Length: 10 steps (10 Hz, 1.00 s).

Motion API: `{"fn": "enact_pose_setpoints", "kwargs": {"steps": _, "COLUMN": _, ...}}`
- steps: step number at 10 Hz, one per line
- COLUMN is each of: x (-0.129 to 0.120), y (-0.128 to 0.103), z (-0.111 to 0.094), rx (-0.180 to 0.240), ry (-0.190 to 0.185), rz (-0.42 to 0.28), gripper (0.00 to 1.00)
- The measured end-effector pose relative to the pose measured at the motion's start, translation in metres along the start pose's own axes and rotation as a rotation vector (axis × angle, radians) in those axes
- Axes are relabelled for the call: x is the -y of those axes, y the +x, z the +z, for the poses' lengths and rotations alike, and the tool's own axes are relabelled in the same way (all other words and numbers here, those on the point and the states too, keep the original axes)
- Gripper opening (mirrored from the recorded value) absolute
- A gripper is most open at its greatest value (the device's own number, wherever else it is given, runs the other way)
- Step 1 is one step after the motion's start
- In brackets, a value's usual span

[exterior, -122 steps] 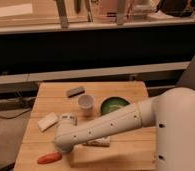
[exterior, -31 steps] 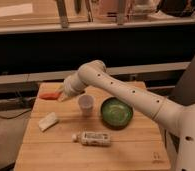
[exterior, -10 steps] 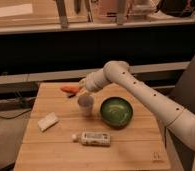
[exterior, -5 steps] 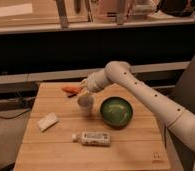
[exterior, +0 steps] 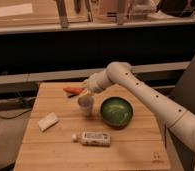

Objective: Place the pepper in the ceramic cup

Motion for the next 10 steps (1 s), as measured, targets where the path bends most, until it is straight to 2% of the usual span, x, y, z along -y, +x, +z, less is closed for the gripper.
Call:
{"fn": "enact_pose_setpoints", "kwargs": {"steps": 5, "x": 0.002, "y": 0.005, "z": -0.001, "rx": -0.006, "ry": 0.016, "rz": 0.025, "gripper": 0.0}}
{"fn": "enact_pose_setpoints", "kwargs": {"steps": 10, "x": 0.003, "y": 0.017, "z": -0.002, "rx": 0.053, "ry": 0.034, "rz": 0.091, "gripper": 0.0}}
